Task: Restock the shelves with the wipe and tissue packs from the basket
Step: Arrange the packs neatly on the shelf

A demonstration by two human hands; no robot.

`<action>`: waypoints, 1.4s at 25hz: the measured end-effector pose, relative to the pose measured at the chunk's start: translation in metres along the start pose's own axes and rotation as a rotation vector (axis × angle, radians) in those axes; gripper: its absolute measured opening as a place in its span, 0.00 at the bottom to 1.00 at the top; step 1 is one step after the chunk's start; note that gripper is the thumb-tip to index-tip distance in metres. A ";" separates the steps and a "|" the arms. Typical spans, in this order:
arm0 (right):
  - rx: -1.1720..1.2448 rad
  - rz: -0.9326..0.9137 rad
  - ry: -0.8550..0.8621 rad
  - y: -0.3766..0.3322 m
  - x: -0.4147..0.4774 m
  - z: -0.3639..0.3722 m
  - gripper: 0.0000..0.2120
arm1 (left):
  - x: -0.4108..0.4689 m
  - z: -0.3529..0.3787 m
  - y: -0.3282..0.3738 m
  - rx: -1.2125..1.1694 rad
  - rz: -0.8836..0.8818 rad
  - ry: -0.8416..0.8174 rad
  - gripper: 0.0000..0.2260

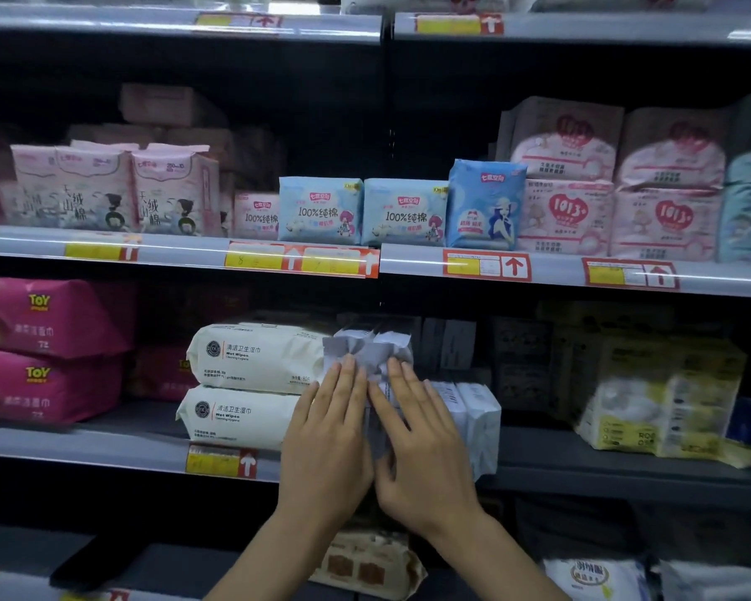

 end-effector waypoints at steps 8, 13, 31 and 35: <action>0.529 0.888 -0.097 0.044 -0.047 -0.013 0.48 | -0.038 0.015 0.026 -0.023 -0.004 -0.080 0.41; 0.335 0.880 -0.115 0.042 -0.039 0.010 0.46 | -0.040 0.037 0.015 0.042 0.050 -0.107 0.40; 0.358 0.716 -0.292 0.060 -0.059 -0.011 0.49 | -0.052 0.042 0.035 0.103 0.192 -0.055 0.25; 0.409 0.678 -0.254 0.081 -0.078 -0.029 0.40 | -0.030 0.028 0.080 -0.015 0.278 -0.099 0.13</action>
Point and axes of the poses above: each hand's wrist, its own x-axis towards the middle knuckle, its own z-axis out of the palm, y = z × x, the point moved 2 cm from there along x, towards the middle knuckle, and after that the axes turned 15 degrees about -x, right-handed, at the moved point
